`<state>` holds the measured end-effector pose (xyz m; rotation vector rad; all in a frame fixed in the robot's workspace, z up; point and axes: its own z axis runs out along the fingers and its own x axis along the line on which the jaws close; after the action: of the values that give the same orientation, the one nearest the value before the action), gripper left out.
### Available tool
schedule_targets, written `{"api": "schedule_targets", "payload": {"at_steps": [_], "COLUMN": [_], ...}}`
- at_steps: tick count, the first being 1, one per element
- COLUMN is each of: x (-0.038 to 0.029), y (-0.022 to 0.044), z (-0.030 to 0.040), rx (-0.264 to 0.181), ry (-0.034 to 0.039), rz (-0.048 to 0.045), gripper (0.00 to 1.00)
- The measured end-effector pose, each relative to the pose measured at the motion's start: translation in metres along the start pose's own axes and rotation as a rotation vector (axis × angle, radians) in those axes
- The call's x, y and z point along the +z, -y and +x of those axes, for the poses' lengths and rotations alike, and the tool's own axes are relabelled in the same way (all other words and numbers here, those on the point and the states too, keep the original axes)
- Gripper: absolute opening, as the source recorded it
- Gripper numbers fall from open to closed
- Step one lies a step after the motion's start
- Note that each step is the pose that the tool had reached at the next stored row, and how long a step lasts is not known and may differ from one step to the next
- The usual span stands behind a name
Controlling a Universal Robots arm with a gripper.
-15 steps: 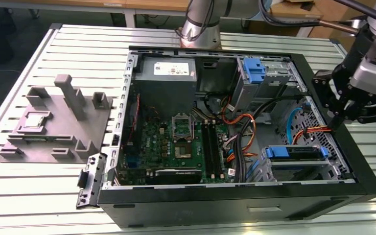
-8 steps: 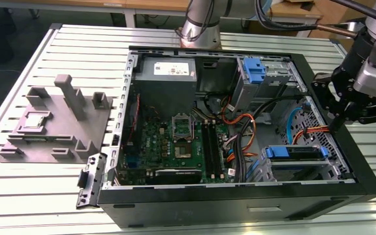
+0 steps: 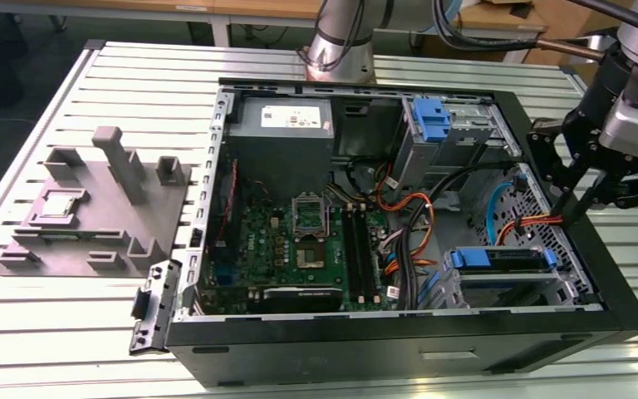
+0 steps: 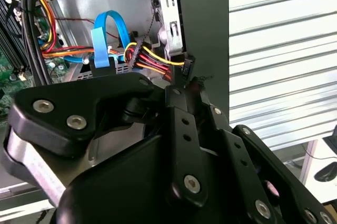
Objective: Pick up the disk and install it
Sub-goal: 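Insert the first disk wire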
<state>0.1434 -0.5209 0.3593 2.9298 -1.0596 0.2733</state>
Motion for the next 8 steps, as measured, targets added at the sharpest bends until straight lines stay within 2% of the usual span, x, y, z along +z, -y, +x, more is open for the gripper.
{"api": "schedule_targets", "payload": {"at_steps": [4,8], "x": [0.0009,0.0015], "y": [0.0005,0.0008], "z": [0.0,0.0001], "rx": [-0.015,-0.035], "ry": [-0.0121,-0.0125], "rz": [-0.0128,-0.0103], "gripper": [0.25,0.25]}}
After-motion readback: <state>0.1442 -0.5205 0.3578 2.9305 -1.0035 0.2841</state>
